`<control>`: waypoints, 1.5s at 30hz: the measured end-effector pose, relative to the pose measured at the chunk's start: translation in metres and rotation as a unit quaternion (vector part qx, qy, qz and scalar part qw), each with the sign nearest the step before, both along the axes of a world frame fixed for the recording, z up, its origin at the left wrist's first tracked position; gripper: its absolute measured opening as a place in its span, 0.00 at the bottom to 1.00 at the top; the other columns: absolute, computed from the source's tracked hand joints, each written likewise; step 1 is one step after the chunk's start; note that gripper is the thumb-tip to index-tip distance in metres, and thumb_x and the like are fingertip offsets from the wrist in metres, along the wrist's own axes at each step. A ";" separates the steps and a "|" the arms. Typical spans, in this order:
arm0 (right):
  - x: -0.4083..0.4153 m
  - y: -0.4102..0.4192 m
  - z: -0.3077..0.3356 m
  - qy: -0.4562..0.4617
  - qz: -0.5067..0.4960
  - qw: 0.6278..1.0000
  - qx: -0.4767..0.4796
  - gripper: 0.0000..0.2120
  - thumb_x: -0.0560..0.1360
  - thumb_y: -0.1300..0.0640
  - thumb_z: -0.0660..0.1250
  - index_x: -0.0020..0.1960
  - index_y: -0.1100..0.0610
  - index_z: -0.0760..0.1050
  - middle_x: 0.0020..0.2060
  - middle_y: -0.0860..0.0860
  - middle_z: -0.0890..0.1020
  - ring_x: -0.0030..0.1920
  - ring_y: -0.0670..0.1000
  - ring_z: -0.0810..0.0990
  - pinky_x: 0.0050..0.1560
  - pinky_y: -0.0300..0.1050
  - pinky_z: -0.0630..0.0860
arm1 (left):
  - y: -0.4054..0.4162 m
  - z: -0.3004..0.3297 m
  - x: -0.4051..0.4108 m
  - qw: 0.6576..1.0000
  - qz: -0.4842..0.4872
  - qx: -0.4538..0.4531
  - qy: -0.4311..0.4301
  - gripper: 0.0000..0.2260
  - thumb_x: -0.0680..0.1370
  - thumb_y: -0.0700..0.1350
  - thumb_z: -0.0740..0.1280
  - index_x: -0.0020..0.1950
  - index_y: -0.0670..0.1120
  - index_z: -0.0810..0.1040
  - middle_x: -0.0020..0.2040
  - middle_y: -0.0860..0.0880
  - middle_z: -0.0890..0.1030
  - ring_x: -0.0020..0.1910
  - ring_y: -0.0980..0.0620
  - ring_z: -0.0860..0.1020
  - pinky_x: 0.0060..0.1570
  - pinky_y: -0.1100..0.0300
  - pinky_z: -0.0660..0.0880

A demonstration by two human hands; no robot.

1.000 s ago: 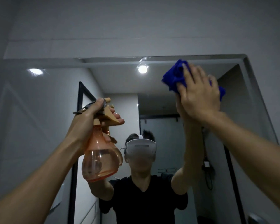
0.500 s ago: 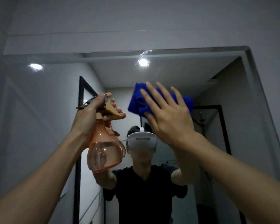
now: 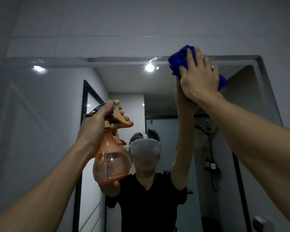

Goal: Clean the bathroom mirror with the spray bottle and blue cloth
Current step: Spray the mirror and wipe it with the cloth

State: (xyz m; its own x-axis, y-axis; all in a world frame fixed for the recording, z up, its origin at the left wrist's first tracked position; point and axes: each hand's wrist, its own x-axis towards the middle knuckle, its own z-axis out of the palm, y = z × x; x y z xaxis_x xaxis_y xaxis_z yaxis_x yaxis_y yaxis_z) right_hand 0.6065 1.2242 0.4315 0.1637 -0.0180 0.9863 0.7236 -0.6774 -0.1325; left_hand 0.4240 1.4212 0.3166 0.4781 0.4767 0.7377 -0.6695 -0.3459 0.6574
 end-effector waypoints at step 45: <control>-0.079 0.118 -0.085 -0.033 -0.046 0.998 -0.007 0.27 0.83 0.43 0.48 0.81 0.50 0.51 0.80 0.50 0.54 0.79 0.55 0.55 0.76 0.62 0.54 | 0.117 -0.019 -0.119 0.996 -0.071 -0.054 0.014 0.21 0.79 0.54 0.65 0.53 0.35 0.80 0.51 0.34 0.84 0.52 0.36 0.83 0.34 0.54 0.78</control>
State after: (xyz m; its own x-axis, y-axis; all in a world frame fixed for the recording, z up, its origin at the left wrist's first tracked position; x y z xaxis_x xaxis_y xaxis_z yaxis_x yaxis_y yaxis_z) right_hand 0.5271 1.3421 0.3469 0.0969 -0.0165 0.9952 0.6656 -0.7423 -0.0772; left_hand 0.3047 1.5386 0.2978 0.5651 0.4793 0.6715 -0.6878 -0.1758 0.7043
